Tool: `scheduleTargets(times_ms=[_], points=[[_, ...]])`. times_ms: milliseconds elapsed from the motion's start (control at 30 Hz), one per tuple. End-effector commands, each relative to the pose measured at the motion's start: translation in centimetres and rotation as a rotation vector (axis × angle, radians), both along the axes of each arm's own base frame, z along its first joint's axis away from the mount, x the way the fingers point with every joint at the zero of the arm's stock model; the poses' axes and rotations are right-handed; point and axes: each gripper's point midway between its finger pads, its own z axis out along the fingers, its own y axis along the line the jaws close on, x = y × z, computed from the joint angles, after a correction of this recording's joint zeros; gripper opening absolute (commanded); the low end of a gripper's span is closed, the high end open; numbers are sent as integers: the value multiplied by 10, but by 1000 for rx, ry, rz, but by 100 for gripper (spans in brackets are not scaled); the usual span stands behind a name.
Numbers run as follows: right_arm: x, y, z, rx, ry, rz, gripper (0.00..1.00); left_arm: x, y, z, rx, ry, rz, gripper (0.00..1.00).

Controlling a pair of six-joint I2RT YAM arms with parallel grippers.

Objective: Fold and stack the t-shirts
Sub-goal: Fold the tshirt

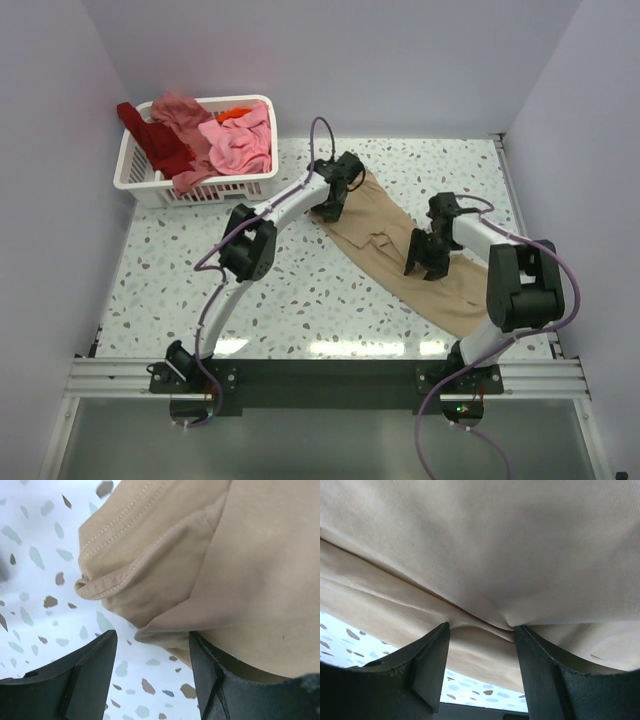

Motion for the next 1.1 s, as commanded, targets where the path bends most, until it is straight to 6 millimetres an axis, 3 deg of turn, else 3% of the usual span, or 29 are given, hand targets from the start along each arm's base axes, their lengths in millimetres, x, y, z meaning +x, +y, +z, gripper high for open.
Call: scheduleTargets(times_ms=[0, 133, 167, 300, 433, 600, 667, 867, 1067], points=[[-32, 8, -1, 9, 112, 43, 59, 23, 22, -24, 55, -16, 14, 66], [-17, 4, 20, -20, 58, 68, 59, 34, 12, 6, -21, -91, 0, 68], [-12, 1, 25, -37, 40, 75, 59, 36, 9, 22, -54, -122, 7, 68], [20, -4, 57, -75, -77, 97, 60, 35, -2, 51, -154, -168, 29, 68], [34, -7, 62, -94, -114, 117, 61, 28, -28, 67, -297, -167, 44, 68], [45, -3, 46, -77, -118, 136, 61, 13, -66, 59, -478, -80, 77, 68], [53, 0, 40, -65, -135, 143, 61, 8, -76, 45, -522, -38, 83, 68], [59, 10, 21, -15, -122, 125, 61, -4, -73, 2, -491, 66, 116, 67], [55, 21, -2, 16, -79, 127, 61, 13, -57, -21, -510, 75, 169, 67]])
